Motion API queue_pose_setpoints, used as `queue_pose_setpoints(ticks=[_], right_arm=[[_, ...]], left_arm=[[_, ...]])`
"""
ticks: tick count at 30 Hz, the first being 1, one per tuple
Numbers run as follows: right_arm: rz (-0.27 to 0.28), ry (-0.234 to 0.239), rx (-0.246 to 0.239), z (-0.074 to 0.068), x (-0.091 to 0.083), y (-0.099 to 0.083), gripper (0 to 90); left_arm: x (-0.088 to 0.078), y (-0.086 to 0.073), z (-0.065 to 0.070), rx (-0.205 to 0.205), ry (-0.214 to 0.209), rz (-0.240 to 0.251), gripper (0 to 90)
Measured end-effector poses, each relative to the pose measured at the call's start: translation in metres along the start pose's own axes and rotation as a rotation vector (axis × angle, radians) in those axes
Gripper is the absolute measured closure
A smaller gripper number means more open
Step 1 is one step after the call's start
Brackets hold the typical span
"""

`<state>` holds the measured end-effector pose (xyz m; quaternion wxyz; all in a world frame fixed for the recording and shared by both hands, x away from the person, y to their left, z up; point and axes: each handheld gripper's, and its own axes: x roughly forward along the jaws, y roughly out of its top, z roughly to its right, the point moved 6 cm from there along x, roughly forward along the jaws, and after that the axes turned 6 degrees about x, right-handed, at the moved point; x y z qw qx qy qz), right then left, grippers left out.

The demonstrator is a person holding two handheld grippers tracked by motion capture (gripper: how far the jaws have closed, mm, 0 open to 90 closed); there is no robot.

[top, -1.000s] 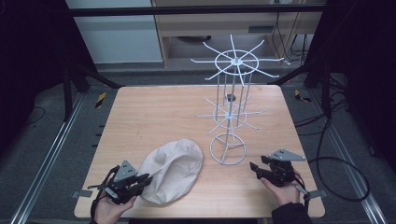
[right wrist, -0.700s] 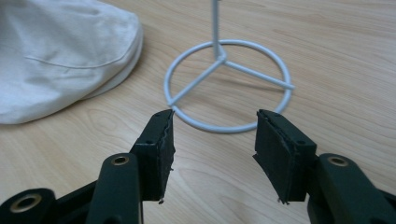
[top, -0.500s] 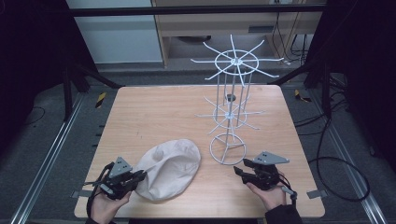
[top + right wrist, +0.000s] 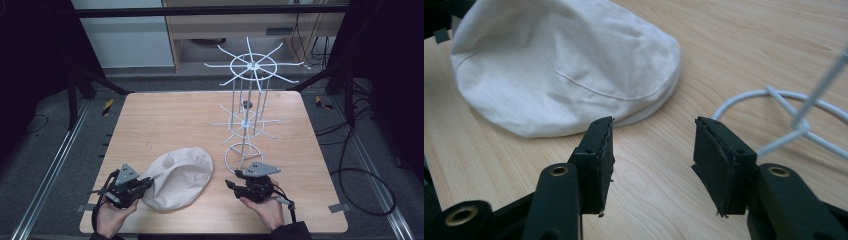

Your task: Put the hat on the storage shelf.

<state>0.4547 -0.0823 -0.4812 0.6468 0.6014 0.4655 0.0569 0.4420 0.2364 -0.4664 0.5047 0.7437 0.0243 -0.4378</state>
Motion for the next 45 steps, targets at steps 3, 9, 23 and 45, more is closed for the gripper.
queue_pose_setpoints(ticks=[3, 9, 23, 45], right_arm=[[-0.003, 0.011, 0.0, -0.006, 0.005, 0.004, 50.6], [0.004, 0.016, -0.023, -0.015, 0.017, 0.012, 51.1], [-0.018, 0.036, -0.055, -0.029, 0.073, 0.031, 57.8], [-0.085, -0.028, -0.109, -0.026, 0.099, 0.023, 90.0]], left_arm=[[0.003, 0.001, -0.002, -0.001, 0.005, -0.005, 85.1], [0.006, 0.002, -0.003, -0.001, 0.011, -0.003, 85.2], [0.005, 0.001, -0.009, -0.001, 0.007, 0.003, 85.3], [0.012, 0.003, -0.01, -0.002, 0.009, -0.004, 85.3]])
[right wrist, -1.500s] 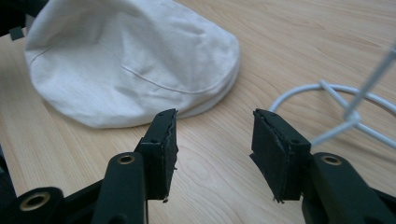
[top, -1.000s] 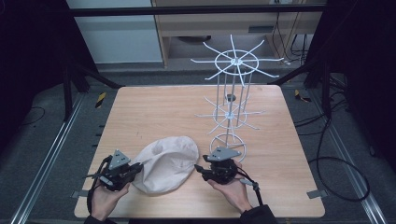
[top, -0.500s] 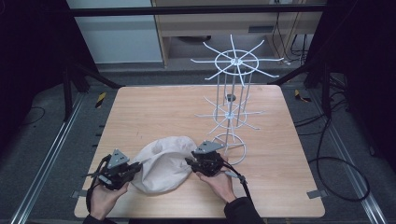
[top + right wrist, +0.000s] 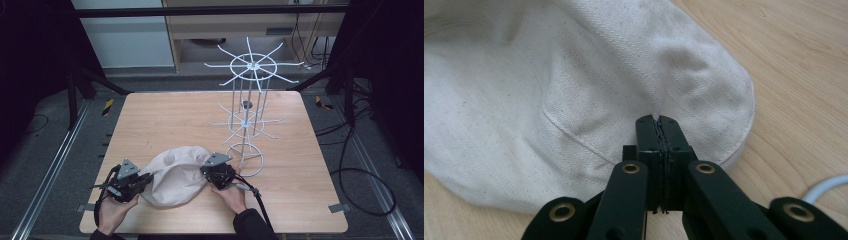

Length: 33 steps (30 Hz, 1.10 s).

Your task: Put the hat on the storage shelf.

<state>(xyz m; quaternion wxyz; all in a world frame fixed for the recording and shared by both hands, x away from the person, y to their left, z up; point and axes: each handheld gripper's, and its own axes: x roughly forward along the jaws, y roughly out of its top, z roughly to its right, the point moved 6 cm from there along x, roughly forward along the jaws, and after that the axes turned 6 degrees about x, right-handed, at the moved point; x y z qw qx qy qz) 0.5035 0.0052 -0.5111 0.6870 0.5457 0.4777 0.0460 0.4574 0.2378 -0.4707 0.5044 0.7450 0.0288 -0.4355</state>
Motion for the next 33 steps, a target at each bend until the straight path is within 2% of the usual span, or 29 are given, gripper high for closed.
queue_pose_setpoints(ticks=[3, 7, 12, 14, 19, 23, 24, 25, 26, 28, 29, 32, 33], right_arm=[[-0.003, 0.014, 0.005, 0.0, -0.003, -0.001, 90.0], [-0.014, 0.046, 0.011, -0.004, -0.013, -0.005, 90.0], [-0.021, 0.078, 0.019, -0.011, -0.02, -0.008, 90.0], [-0.025, 0.097, 0.013, -0.019, -0.025, -0.01, 90.0], [-0.035, 0.112, 0.015, -0.026, -0.026, -0.014, 90.0], [-0.036, 0.111, 0.021, -0.026, -0.025, -0.016, 89.9], [-0.033, 0.107, 0.022, -0.026, -0.026, -0.015, 89.3], [-0.03, 0.104, 0.023, -0.026, -0.027, -0.015, 88.8], [-0.026, 0.103, 0.02, -0.026, -0.028, -0.014, 88.1], [-0.012, 0.107, 0.022, -0.025, -0.033, -0.013, 87.7], [-0.012, 0.107, 0.022, -0.025, -0.033, -0.013, 87.7], [0.027, 0.102, 0.031, -0.019, -0.044, -0.008, 87.4], [0.038, 0.097, 0.034, -0.018, -0.047, -0.006, 87.3]], left_arm=[[0.002, 0.002, -0.001, -0.003, 0.009, 0.0, 85.4], [0.011, 0.008, -0.007, -0.004, 0.046, -0.007, 85.4], [0.019, 0.014, -0.014, -0.013, 0.066, -0.001, 85.4], [0.023, 0.019, -0.018, -0.009, 0.08, 0.008, 85.3], [0.028, 0.021, -0.021, -0.006, 0.078, 0.007, 85.0], [0.029, 0.019, -0.022, -0.01, 0.074, 0.017, 82.0], [0.026, 0.018, -0.023, -0.028, 0.065, 0.032, 79.2], [0.026, 0.018, -0.023, -0.028, 0.065, 0.032, 76.6], [0.02, 0.019, -0.025, -0.041, 0.064, 0.056, 73.9], [0.009, 0.019, -0.025, -0.048, 0.068, 0.087, 70.9], [0.009, 0.019, -0.025, -0.048, 0.068, 0.087, 69.9], [-0.014, 0.018, -0.022, -0.058, 0.065, 0.119, 66.3], [-0.014, 0.018, -0.022, -0.058, 0.065, 0.119, 65.4]])
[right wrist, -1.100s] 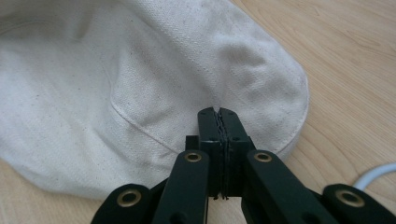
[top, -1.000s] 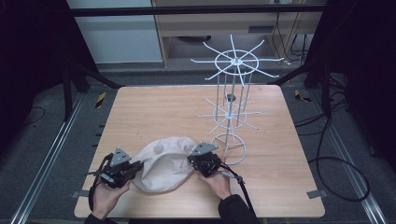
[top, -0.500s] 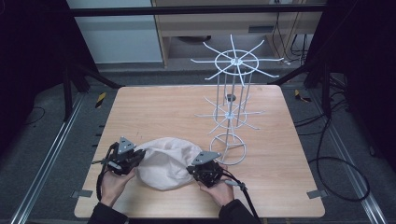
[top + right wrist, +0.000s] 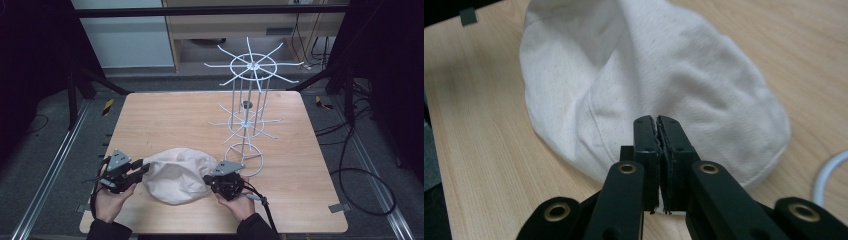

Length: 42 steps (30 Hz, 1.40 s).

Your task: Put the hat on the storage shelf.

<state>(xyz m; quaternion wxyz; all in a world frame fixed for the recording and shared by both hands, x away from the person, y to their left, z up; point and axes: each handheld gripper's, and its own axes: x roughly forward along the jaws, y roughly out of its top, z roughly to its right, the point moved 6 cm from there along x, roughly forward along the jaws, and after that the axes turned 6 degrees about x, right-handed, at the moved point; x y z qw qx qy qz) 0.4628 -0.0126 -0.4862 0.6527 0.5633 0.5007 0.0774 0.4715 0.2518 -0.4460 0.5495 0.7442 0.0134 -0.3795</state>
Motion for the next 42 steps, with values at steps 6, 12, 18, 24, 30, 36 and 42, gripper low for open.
queue_pose_setpoints(ticks=[6, 12, 18, 24, 30, 36, 42], right_arm=[[0.014, -0.058, 0.016, 0.017, -0.013, 0.001, 84.7], [0.006, -0.136, 0.024, 0.037, -0.011, -0.006, 77.1], [0.005, -0.143, 0.039, 0.044, -0.001, -0.008, 66.5], [-0.032, -0.111, 0.015, 0.037, 0.015, -0.014, 60.5], [-0.067, -0.109, 0.013, 0.037, 0.022, -0.019, 62.4], [-0.082, -0.107, 0.019, 0.036, 0.027, -0.021, 76.0], [-0.116, -0.106, 0.037, 0.035, 0.027, -0.023, 86.1]], left_arm=[[-0.016, -0.012, 0.014, 0.02, -0.003, -0.025, 59.1], [-0.001, -0.032, 0.026, 0.01, 0.014, -0.081, 54.9], [0.012, -0.042, 0.025, -0.005, 0.024, -0.119, 61.0], [0.02, -0.044, 0.023, -0.031, 0.006, -0.134, 77.4], [0.023, -0.043, 0.023, -0.025, 0.003, -0.155, 86.9], [0.025, -0.043, 0.021, -0.034, -0.003, -0.155, 87.9], [0.027, -0.042, 0.022, -0.031, -0.003, -0.154, 88.0]])
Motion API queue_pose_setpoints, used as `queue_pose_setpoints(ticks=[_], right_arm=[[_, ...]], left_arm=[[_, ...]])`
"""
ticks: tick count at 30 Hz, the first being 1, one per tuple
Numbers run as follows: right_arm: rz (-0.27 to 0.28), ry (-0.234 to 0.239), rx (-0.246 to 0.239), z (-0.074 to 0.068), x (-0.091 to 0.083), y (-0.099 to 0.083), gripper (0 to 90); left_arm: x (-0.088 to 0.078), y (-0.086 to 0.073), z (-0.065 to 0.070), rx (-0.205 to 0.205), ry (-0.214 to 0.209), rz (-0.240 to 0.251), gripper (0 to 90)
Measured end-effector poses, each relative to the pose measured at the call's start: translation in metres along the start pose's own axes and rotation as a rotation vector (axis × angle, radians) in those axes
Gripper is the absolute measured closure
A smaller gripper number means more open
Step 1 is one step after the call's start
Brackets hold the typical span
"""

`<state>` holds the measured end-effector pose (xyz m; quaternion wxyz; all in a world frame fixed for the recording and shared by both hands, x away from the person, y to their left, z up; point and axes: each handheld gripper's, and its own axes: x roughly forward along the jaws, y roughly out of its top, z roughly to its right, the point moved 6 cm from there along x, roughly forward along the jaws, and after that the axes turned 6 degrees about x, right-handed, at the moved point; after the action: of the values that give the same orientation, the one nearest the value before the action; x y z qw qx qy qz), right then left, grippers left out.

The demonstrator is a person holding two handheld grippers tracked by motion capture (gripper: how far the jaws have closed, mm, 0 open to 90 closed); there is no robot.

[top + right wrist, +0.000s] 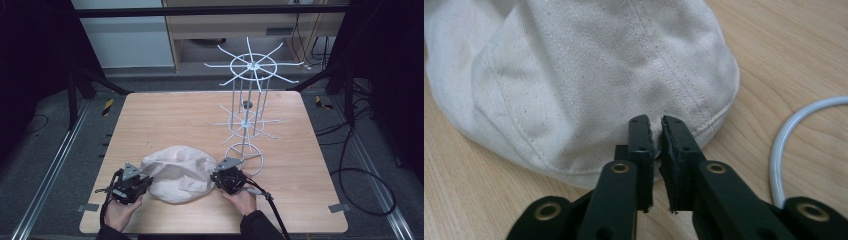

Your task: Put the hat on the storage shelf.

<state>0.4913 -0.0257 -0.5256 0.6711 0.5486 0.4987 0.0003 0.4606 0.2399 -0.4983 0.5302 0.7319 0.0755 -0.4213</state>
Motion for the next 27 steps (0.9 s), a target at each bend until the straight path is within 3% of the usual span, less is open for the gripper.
queue_pose_setpoints(ticks=[3, 10, 15, 20, 21, 24, 27], right_arm=[[0.002, 0.004, -0.007, 0.0, -0.002, 0.001, 88.0], [0.022, 0.052, -0.03, -0.014, -0.014, 0.002, 88.2], [0.03, 0.11, -0.03, -0.034, -0.019, -0.002, 88.1], [0.024, 0.137, -0.042, -0.047, -0.015, -0.004, 90.0], [0.025, 0.178, -0.036, -0.056, -0.011, -0.004, 90.0], [0.005, 0.168, -0.079, -0.064, -0.006, -0.004, 90.0], [0.01, 0.167, -0.077, -0.065, -0.004, -0.003, 90.0]], left_arm=[[0.0, 0.001, -0.001, 0.004, 0.008, 0.005, 88.1], [0.004, 0.016, -0.018, -0.034, 0.044, 0.05, 88.3], [0.015, 0.034, -0.031, -0.056, 0.063, 0.087, 88.4], [0.025, 0.038, -0.035, -0.045, 0.077, 0.074, 88.3], [0.028, 0.039, -0.036, -0.044, 0.075, 0.076, 88.2], [0.029, 0.038, -0.037, -0.036, 0.076, 0.074, 88.0], [0.029, 0.036, -0.038, -0.033, 0.09, 0.081, 84.3]])
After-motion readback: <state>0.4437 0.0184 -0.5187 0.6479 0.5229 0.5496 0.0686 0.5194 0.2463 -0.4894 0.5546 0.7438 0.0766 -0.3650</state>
